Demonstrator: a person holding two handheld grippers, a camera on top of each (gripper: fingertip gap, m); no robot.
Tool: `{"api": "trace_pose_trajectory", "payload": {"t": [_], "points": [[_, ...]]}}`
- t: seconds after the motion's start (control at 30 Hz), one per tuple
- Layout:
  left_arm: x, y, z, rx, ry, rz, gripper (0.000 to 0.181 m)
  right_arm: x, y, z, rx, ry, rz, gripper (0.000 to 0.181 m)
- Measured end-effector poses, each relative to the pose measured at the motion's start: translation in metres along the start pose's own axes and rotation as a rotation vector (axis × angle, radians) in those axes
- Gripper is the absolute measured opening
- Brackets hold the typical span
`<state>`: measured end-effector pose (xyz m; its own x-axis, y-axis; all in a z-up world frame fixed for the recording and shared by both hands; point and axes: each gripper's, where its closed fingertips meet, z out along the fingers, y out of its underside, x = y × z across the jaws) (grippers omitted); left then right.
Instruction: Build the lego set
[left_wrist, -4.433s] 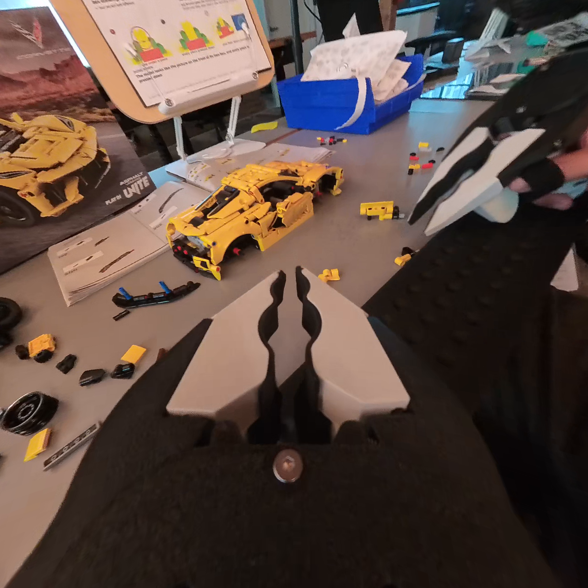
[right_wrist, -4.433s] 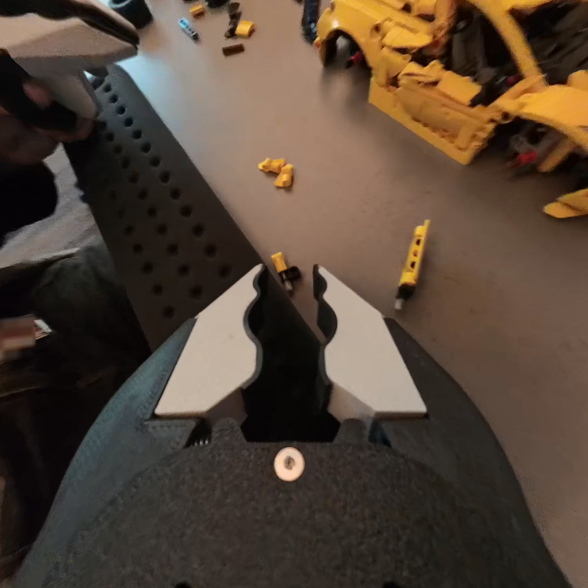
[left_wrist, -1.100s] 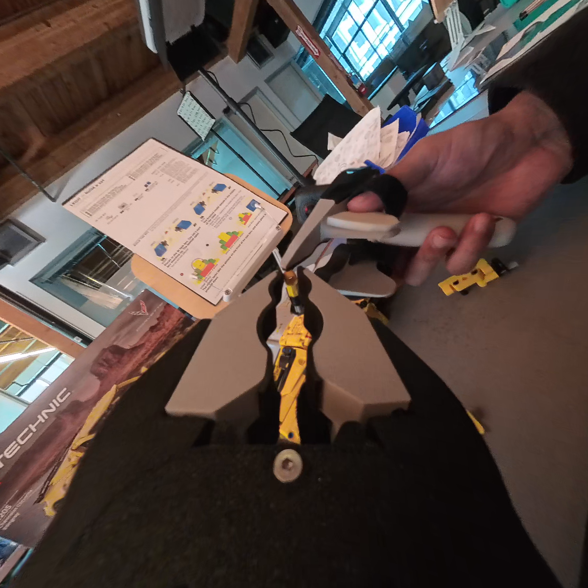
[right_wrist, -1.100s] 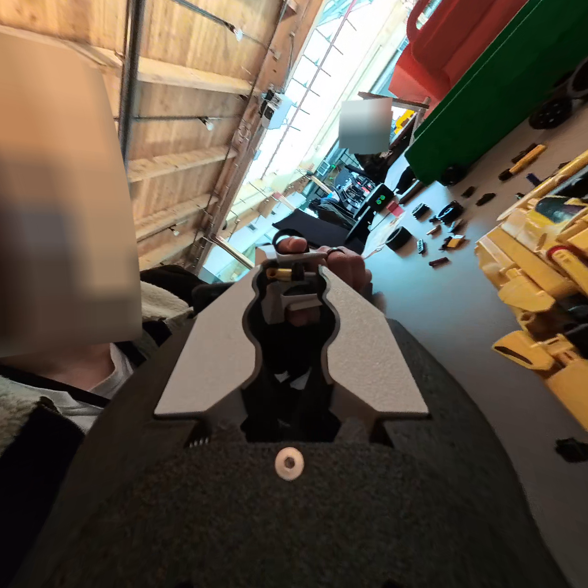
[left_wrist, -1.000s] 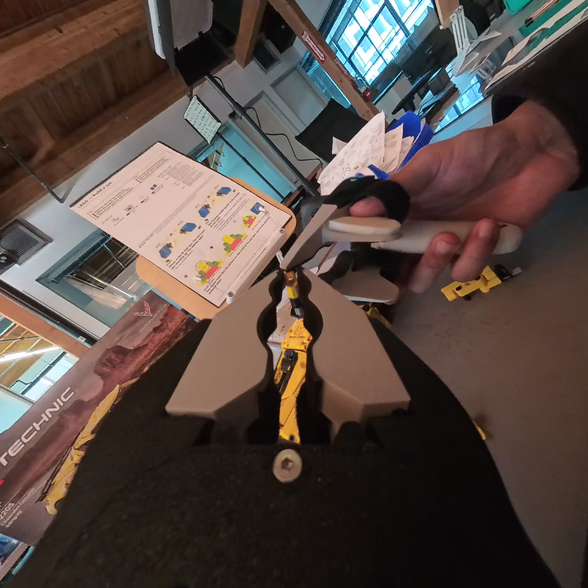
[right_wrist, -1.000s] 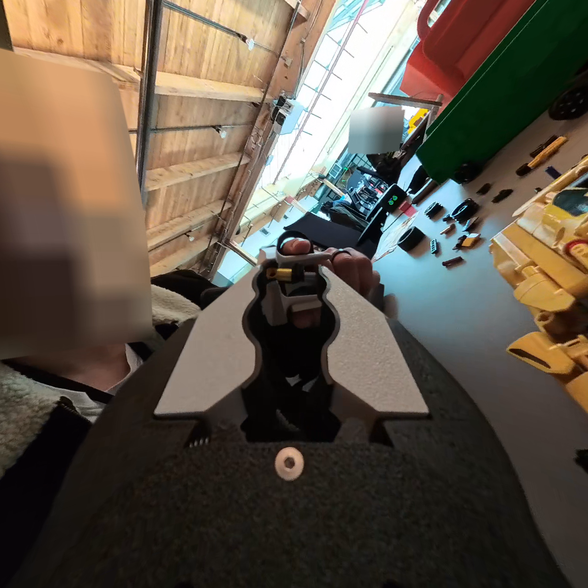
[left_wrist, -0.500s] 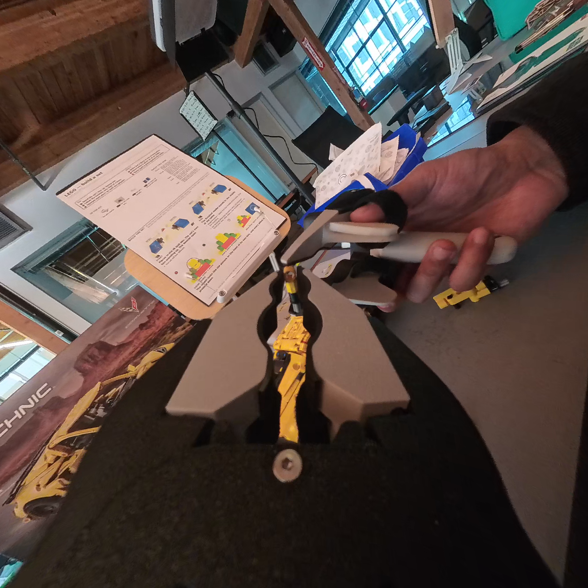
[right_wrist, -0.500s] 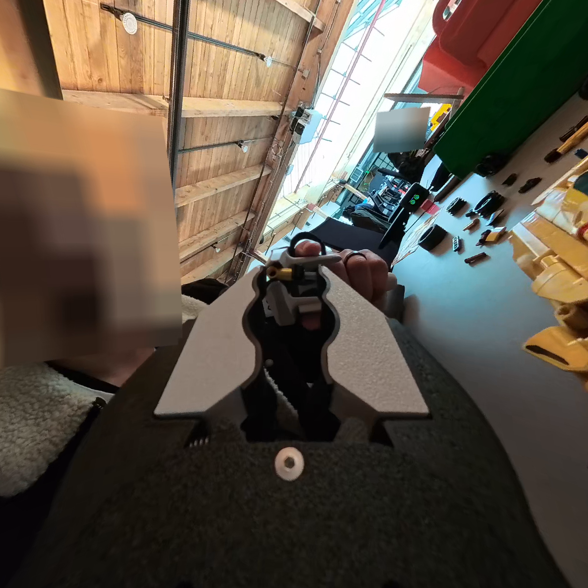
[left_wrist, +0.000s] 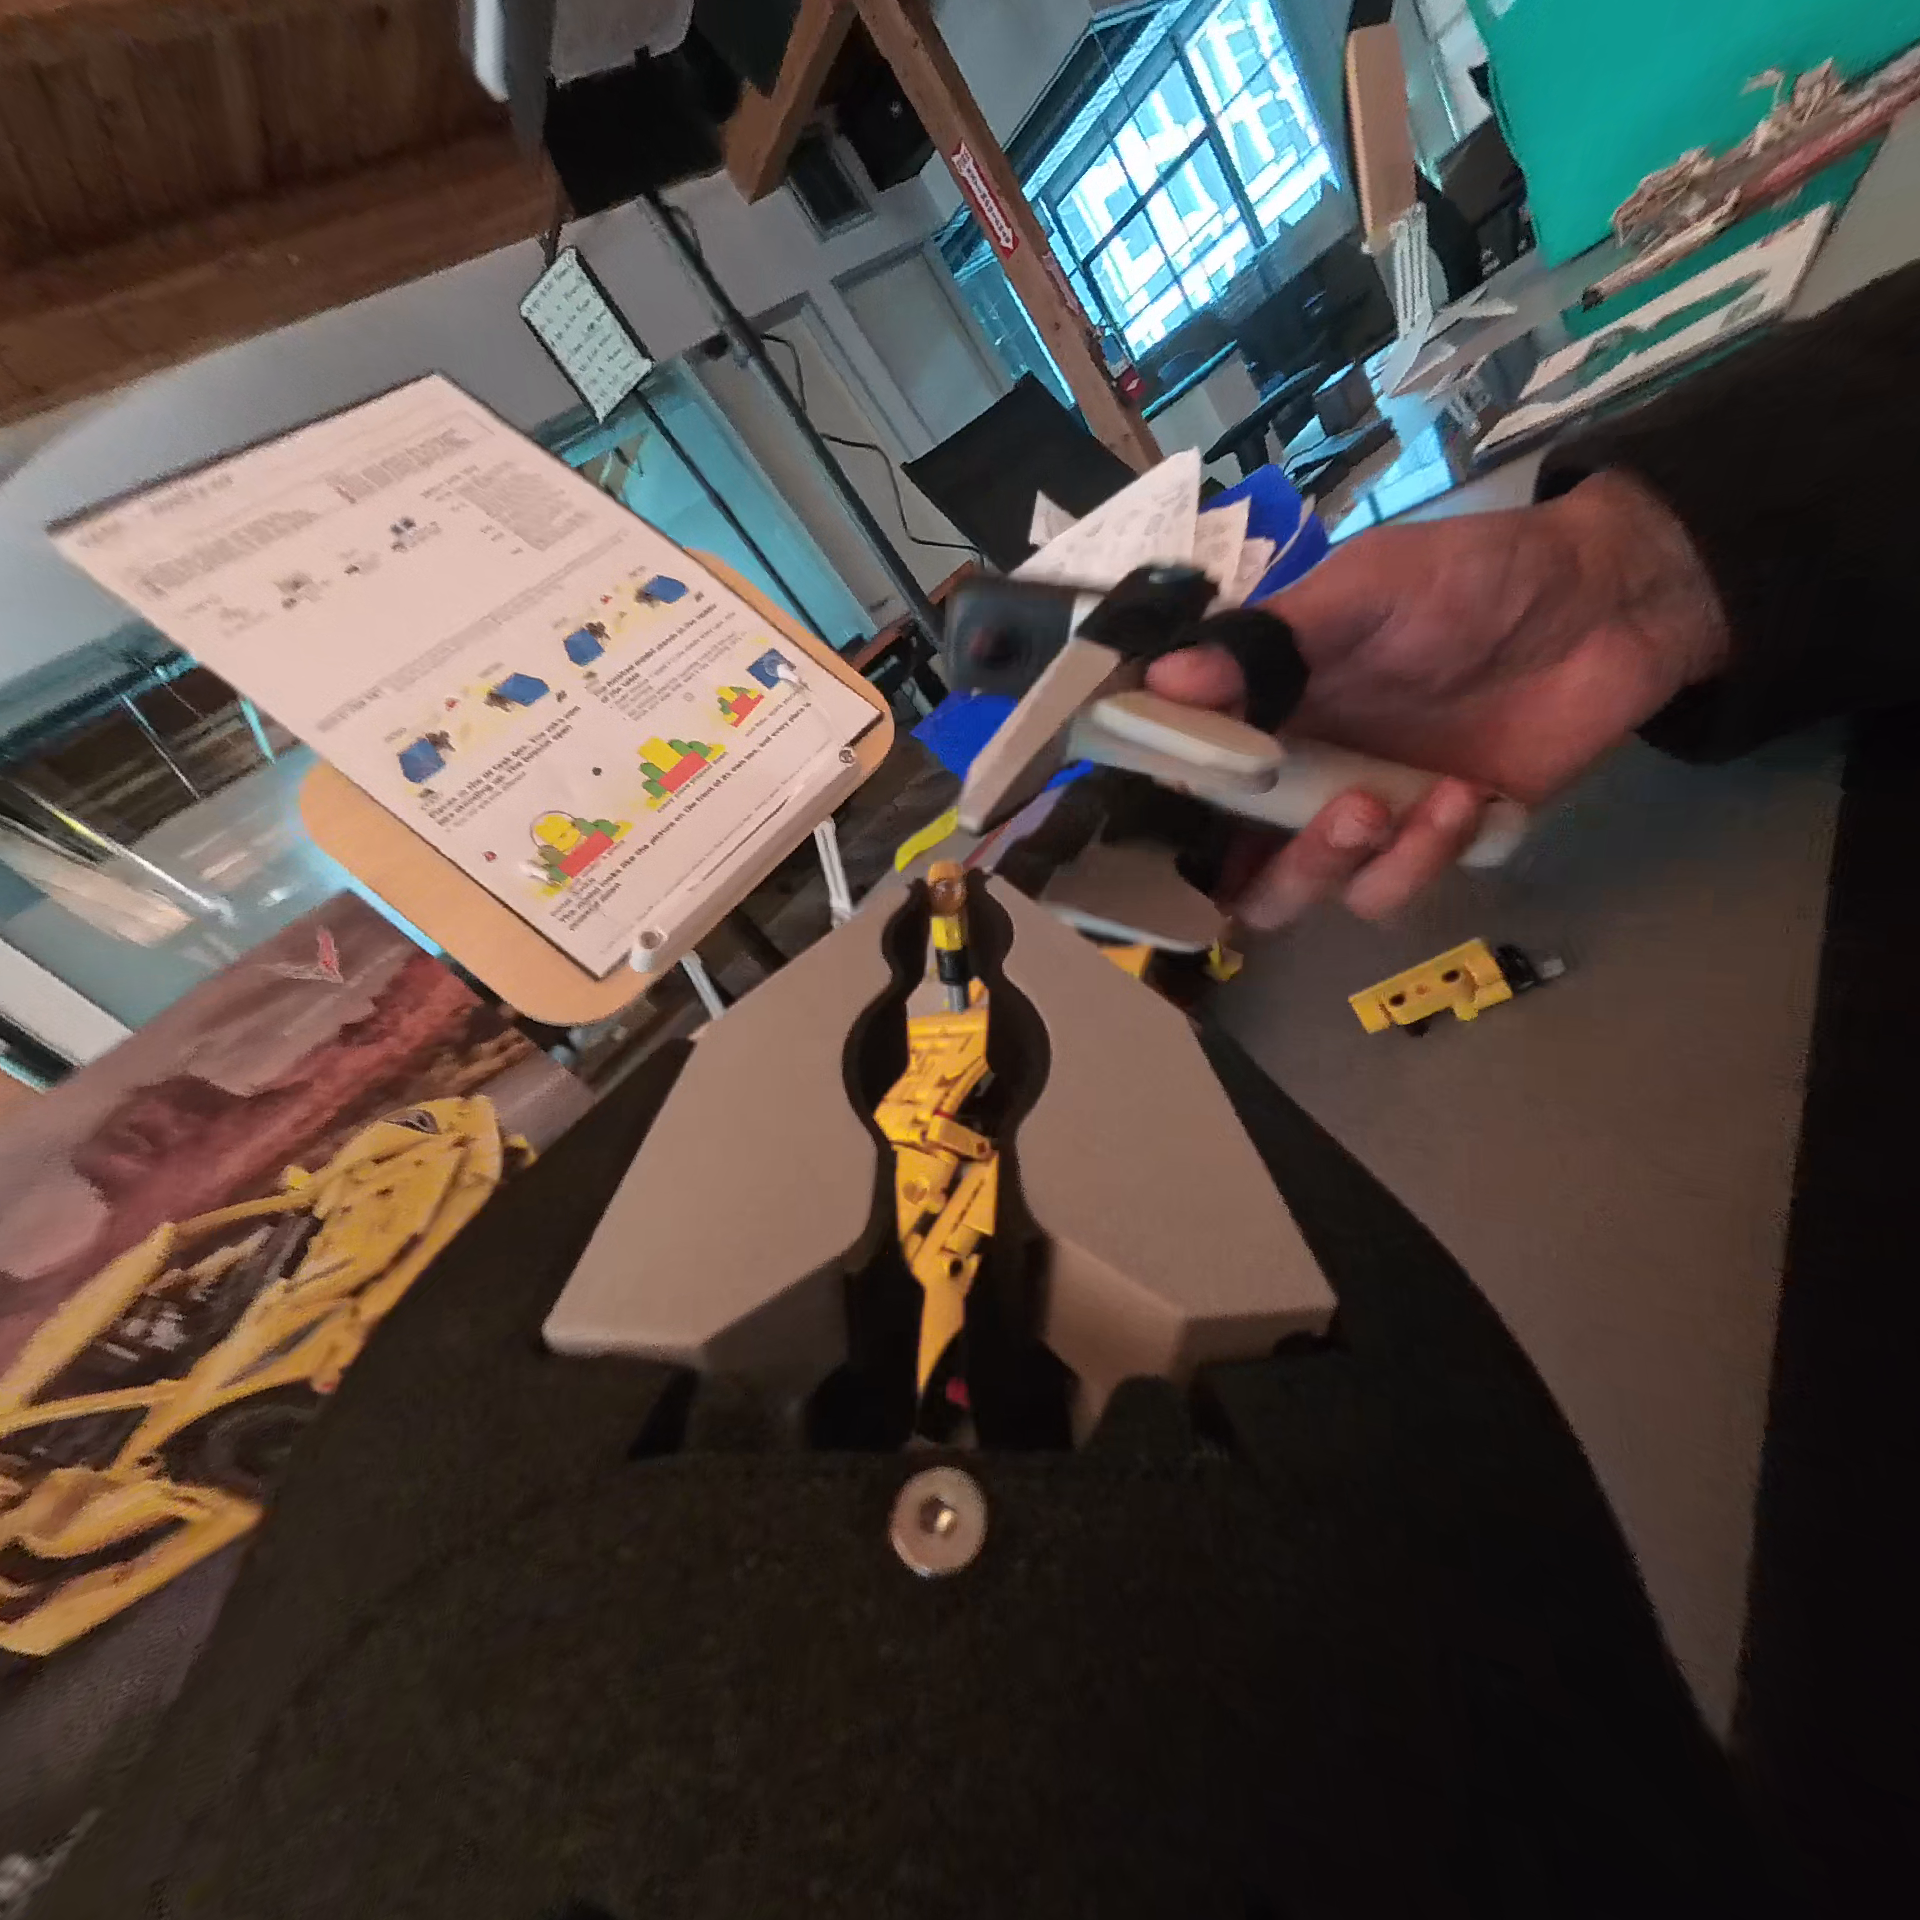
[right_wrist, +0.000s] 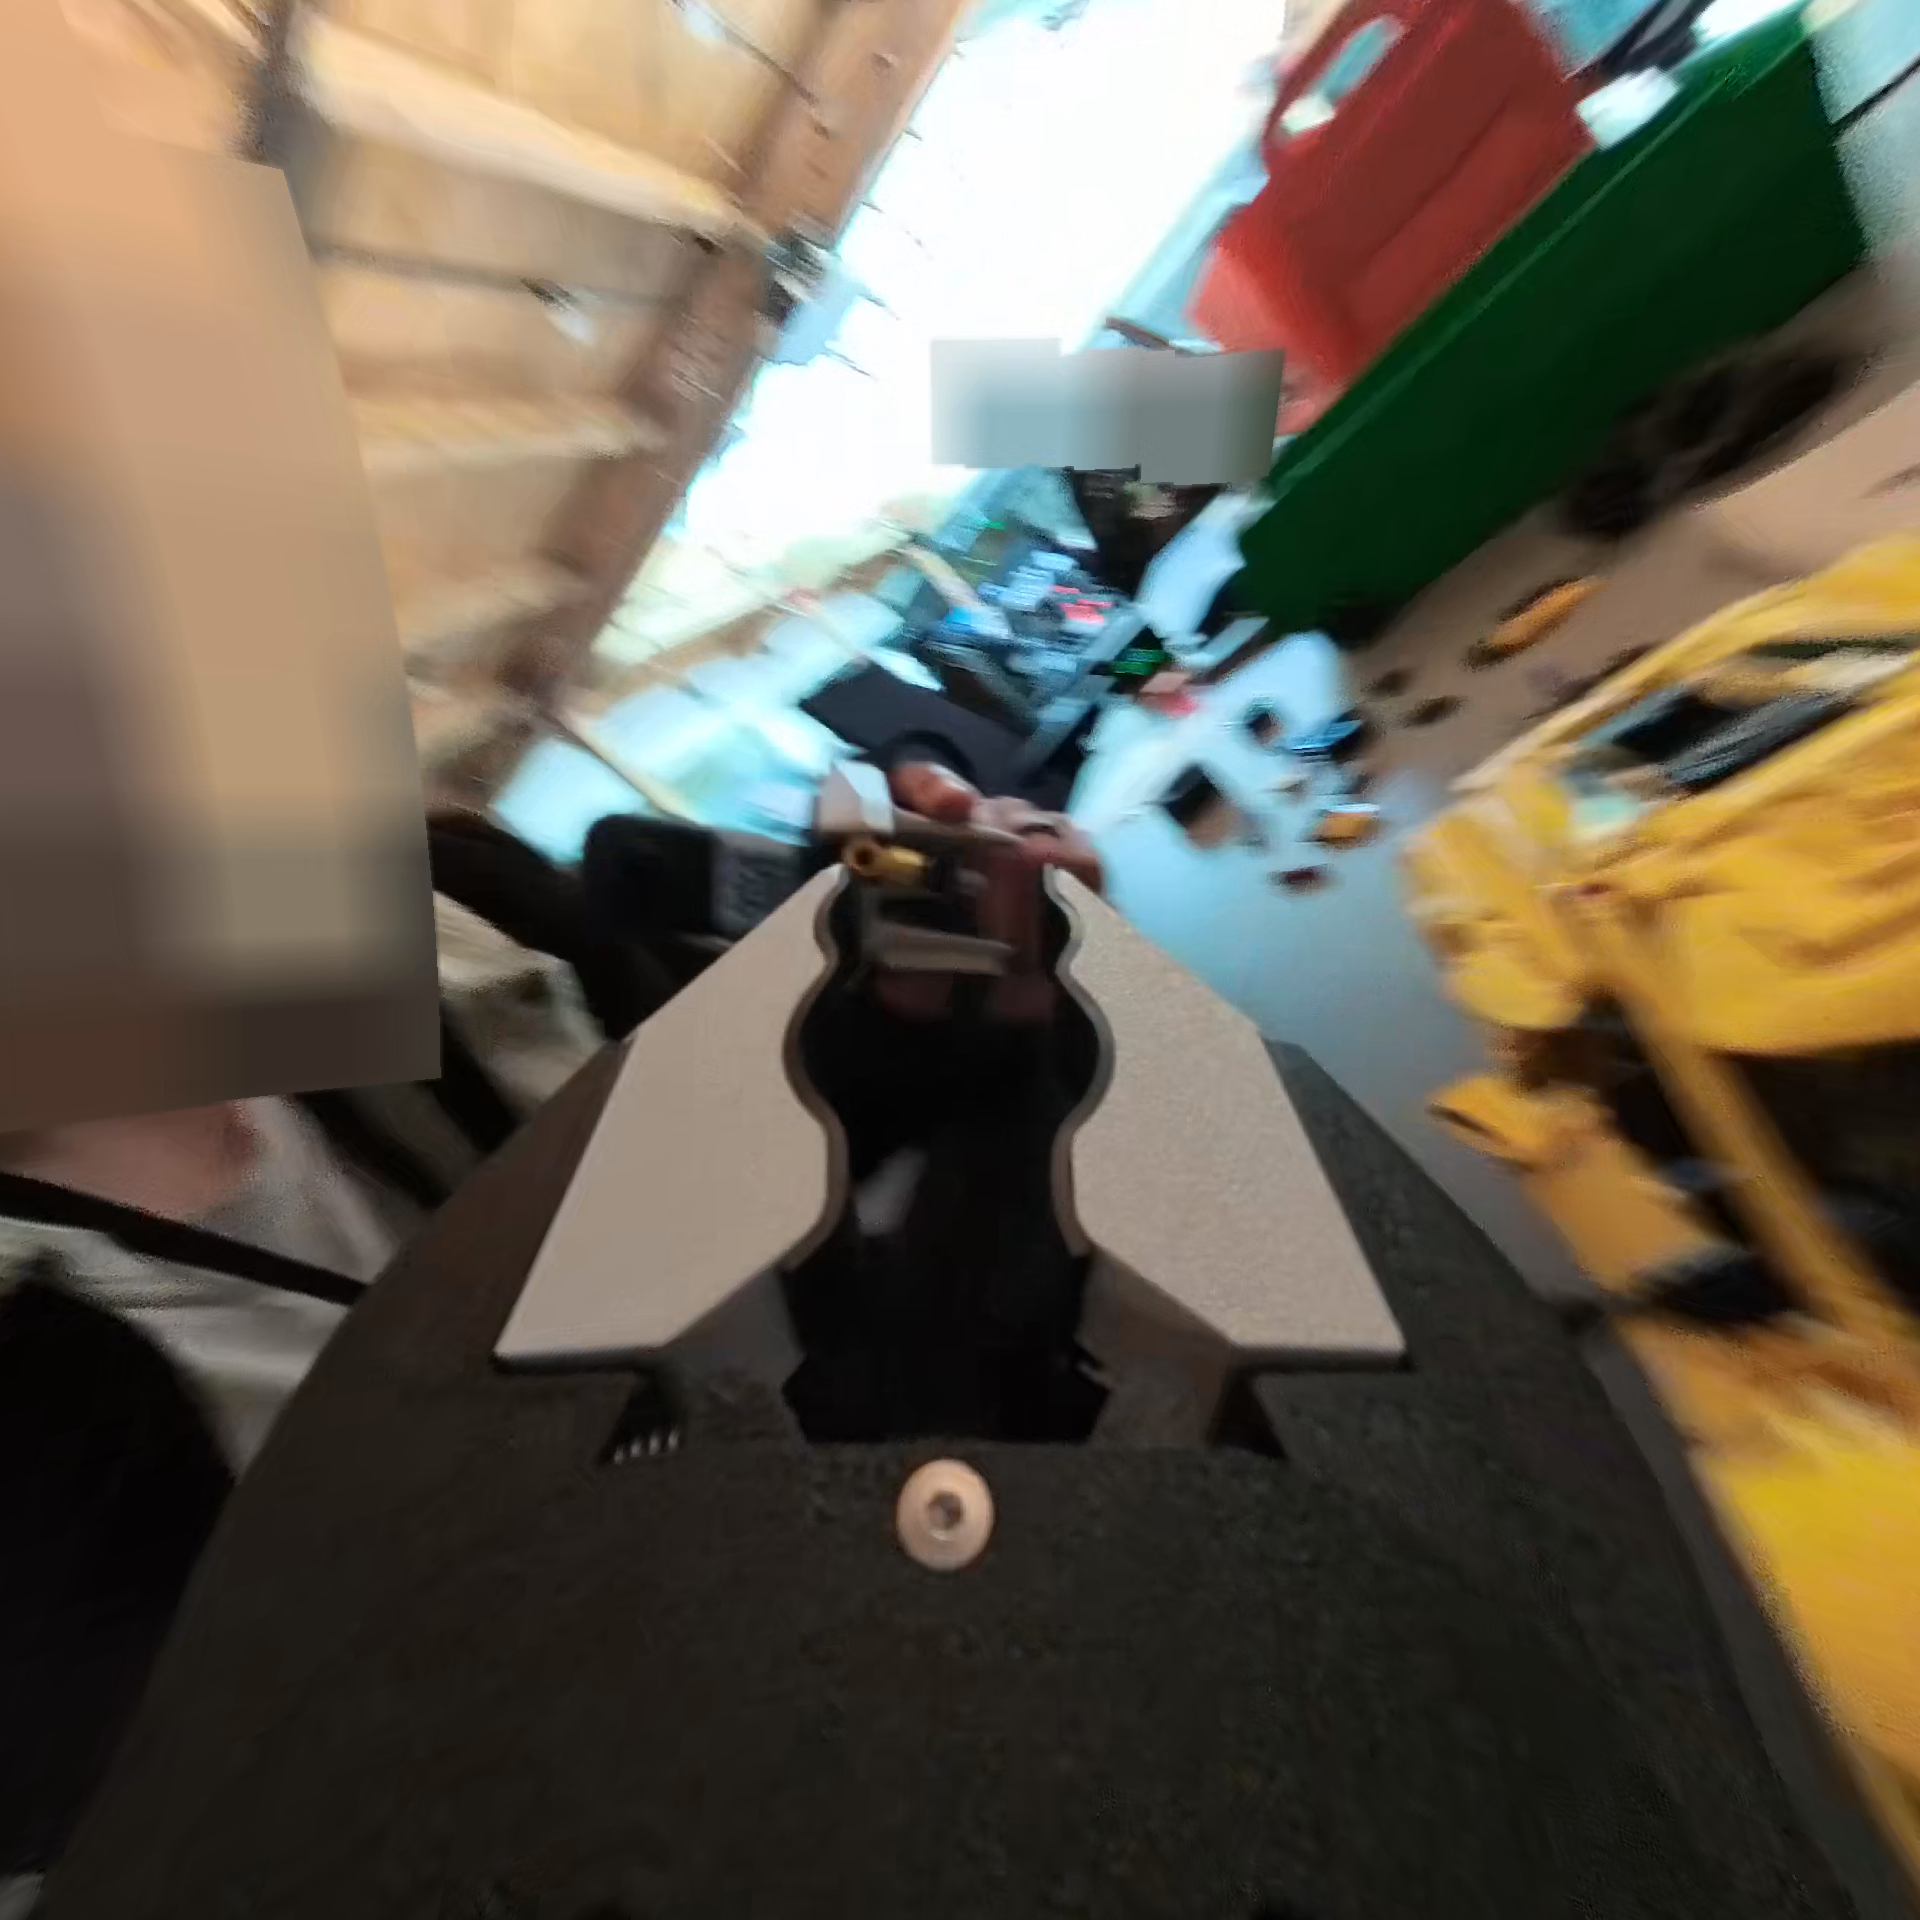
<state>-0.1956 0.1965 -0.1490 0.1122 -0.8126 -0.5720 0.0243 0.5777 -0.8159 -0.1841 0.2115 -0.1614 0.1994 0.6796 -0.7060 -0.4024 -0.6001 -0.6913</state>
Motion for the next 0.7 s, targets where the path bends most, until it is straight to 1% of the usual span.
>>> {"api": "trace_pose_trajectory", "payload": {"t": [0.07, 0.1, 0.13, 0.2, 0.27, 0.33, 0.37, 0.43, 0.5, 0.63, 0.67, 0.7], "points": [[-0.007, 0.006, -0.001, -0.02, -0.003, -0.063, 0.007, 0.011, -0.008, -0.032, -0.048, 0.227, -0.194, 0.032], [-0.008, 0.008, -0.001, -0.026, 0.002, -0.082, 0.007, 0.013, -0.009, -0.05, -0.057, 0.322, -0.224, 0.032], [-0.008, 0.009, -0.001, -0.031, 0.01, -0.096, 0.006, 0.018, -0.004, -0.068, -0.091, 0.42, -0.228, 0.032], [-0.003, 0.013, 0.0, -0.052, 0.038, -0.11, 0.007, 0.034, 0.028, -0.101, -0.225, 0.599, -0.172, 0.033], [0.0, 0.018, 0.002, -0.078, 0.044, -0.097, 0.007, 0.041, 0.067, -0.118, -0.369, 0.661, -0.035, 0.034], [0.002, 0.021, 0.004, -0.095, 0.056, -0.101, 0.006, 0.043, 0.09, -0.122, -0.437, 0.712, 0.004, 0.037], [0.003, 0.023, 0.004, -0.107, 0.061, -0.109, 0.006, 0.047, 0.096, -0.125, -0.473, 0.789, -0.019, 0.037], [0.001, 0.024, 0.004, -0.109, 0.053, -0.109, 0.006, 0.049, 0.101, -0.122, -0.541, 0.901, -0.082, 0.038], [0.001, 0.026, 0.004, -0.114, 0.063, -0.128, 0.006, 0.054, 0.102, -0.119, -0.612, 1.017, -0.097, 0.037], [0.001, 0.028, 0.004, -0.123, 0.064, -0.123, 0.006, 0.061, 0.11, -0.108, -0.723, 1.092, -0.03, 0.035], [0.002, 0.028, 0.004, -0.126, 0.066, -0.121, 0.006, 0.064, 0.112, -0.108, -0.741, 1.11, -0.015, 0.031], [0.002, 0.028, 0.003, -0.126, 0.067, -0.121, 0.006, 0.066, 0.11, -0.109, -0.754, 1.129, -0.016, 0.015]]}}
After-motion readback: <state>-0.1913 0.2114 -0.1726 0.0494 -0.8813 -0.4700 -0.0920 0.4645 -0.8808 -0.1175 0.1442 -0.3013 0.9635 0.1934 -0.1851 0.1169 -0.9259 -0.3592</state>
